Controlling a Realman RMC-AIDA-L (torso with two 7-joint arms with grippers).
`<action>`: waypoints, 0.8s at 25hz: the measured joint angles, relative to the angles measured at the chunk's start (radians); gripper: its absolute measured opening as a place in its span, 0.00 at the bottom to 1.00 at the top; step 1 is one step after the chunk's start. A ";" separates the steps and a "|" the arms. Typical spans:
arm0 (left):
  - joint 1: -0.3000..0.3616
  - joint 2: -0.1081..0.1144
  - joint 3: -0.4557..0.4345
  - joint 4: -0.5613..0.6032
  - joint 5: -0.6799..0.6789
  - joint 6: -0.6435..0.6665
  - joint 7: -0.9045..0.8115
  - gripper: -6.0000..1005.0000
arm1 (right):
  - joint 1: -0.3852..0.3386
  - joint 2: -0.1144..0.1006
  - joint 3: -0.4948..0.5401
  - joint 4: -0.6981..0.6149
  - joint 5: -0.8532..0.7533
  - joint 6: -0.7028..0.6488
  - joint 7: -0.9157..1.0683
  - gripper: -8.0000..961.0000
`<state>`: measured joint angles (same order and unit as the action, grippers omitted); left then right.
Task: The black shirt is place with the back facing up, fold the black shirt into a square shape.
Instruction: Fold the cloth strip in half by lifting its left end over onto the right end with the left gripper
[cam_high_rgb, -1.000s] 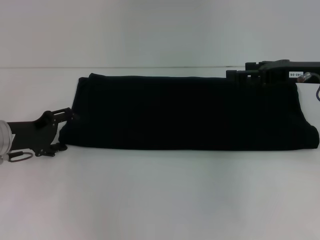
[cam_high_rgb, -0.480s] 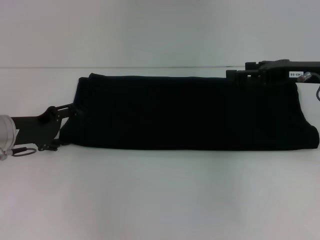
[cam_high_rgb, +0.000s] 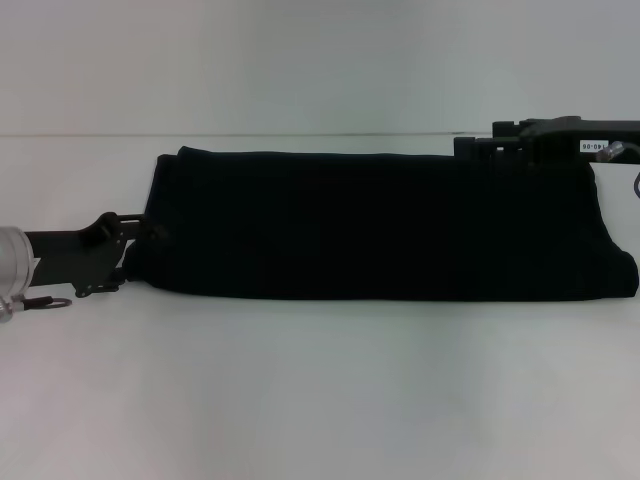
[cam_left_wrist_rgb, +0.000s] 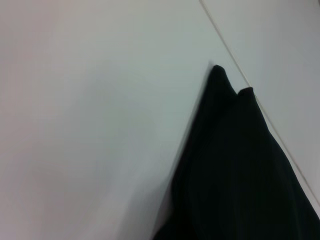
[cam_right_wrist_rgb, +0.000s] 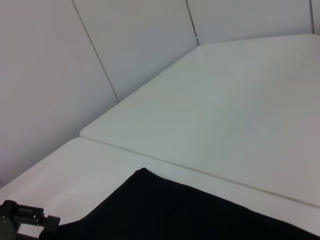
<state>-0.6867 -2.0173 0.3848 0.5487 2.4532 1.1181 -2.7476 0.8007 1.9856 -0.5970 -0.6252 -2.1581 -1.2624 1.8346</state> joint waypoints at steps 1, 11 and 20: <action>0.000 0.000 0.000 -0.001 0.000 0.000 0.006 0.92 | 0.000 0.000 0.000 -0.003 0.000 0.000 0.000 0.94; -0.002 0.000 0.032 -0.009 0.012 -0.027 0.011 0.47 | 0.000 0.002 -0.002 -0.008 0.000 0.000 0.000 0.94; -0.005 0.000 0.037 -0.010 0.027 -0.042 0.009 0.12 | 0.000 0.003 -0.002 -0.008 0.000 0.000 0.000 0.94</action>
<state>-0.6918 -2.0171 0.4219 0.5383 2.4807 1.0762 -2.7384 0.8007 1.9887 -0.5991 -0.6336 -2.1582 -1.2624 1.8346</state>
